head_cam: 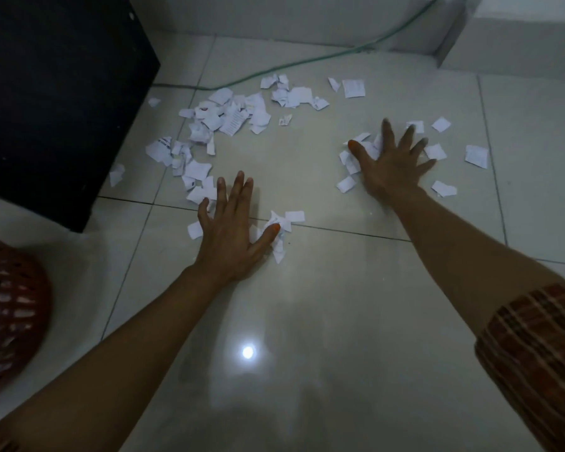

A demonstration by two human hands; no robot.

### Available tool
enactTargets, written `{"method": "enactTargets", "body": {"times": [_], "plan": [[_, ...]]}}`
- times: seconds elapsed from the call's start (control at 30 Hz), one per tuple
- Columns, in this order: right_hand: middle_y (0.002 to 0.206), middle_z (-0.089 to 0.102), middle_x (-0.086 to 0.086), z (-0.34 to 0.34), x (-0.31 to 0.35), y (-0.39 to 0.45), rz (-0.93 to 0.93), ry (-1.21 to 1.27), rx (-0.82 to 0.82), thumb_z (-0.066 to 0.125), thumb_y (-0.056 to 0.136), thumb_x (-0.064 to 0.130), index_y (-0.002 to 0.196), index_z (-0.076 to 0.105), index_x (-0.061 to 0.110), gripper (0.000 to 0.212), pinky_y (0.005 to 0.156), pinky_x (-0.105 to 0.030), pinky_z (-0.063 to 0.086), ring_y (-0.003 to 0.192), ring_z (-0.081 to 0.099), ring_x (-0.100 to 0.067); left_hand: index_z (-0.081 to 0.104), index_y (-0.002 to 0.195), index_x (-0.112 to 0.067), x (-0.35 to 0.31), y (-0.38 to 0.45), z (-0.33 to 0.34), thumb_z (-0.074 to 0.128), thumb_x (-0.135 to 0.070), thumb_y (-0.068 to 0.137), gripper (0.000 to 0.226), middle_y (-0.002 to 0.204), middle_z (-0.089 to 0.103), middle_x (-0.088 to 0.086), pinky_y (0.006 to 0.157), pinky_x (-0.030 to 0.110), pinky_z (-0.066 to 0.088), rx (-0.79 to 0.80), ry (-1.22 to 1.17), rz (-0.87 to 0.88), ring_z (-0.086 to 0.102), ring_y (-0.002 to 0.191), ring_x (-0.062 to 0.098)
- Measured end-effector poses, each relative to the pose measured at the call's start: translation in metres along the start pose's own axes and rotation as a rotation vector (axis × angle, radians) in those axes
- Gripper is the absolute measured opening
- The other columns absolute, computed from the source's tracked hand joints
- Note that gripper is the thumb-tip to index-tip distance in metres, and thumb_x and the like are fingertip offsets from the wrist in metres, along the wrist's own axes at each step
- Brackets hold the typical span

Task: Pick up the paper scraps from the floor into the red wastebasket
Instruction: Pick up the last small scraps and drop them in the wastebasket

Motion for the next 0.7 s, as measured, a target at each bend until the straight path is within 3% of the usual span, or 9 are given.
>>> {"method": "enactTargets", "body": {"times": [0.23,0.43,0.5,0.6,0.7], "plan": [[0.162,0.003,-0.011,0.041,0.062,-0.060,-0.539,-0.068,0.074,0.014,0.082,0.082,0.152,0.020,0.037,0.083,0.113,-0.062,-0.007,0.148,-0.004,-0.034,0.011,0.154,-0.022,0.038,0.025,-0.017,0.028,-0.076,0.081,0.093,0.163,-0.001,-0.001,0.116,0.051,-0.004,-0.044,-0.030,-0.079,-0.008,0.149,0.022],[0.160,0.018,-0.012,0.059,0.080,-0.131,-0.800,0.115,0.095,0.022,0.088,0.071,0.145,0.040,0.026,0.076,0.117,-0.056,0.000,0.149,0.008,-0.029,0.010,0.153,-0.036,0.077,0.078,-0.038,0.035,-0.084,0.075,0.095,0.163,-0.006,0.001,0.113,0.058,-0.004,-0.054,0.030,-0.166,-0.010,0.148,0.031],[0.160,0.018,-0.011,0.059,0.077,-0.142,-0.829,0.212,0.096,0.030,0.090,0.067,0.145,0.040,0.022,0.072,0.119,-0.050,0.006,0.149,0.011,-0.026,0.008,0.152,-0.041,0.081,0.093,-0.038,0.028,-0.088,0.072,0.095,0.163,-0.008,0.000,0.113,0.060,-0.005,0.045,0.020,-0.209,-0.010,0.148,0.034],[0.158,0.023,-0.011,0.052,0.065,-0.143,-0.769,0.428,0.036,0.046,0.090,0.056,0.141,0.044,0.014,0.066,0.115,-0.035,0.023,0.146,0.022,-0.024,0.012,0.152,-0.039,0.067,0.096,-0.027,0.002,-0.092,0.068,0.100,0.163,0.004,-0.001,0.116,0.059,0.000,0.200,0.014,-0.176,-0.001,0.149,0.031],[0.155,0.029,-0.014,0.043,0.049,-0.129,-0.635,0.521,-0.086,0.047,0.091,0.050,0.137,0.047,0.009,0.061,0.111,-0.036,0.032,0.143,0.030,-0.026,0.024,0.151,-0.034,0.030,0.068,-0.013,-0.002,-0.089,0.070,0.101,0.161,0.017,-0.002,0.118,0.054,0.003,0.144,-0.108,-0.083,0.006,0.149,0.024]]}}
Point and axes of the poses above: each hand's wrist, its own y-axis towards the middle knuckle, its own z-axis out of the palm, x = y × z, the point moved 1 cm from there along y, towards the middle knuckle
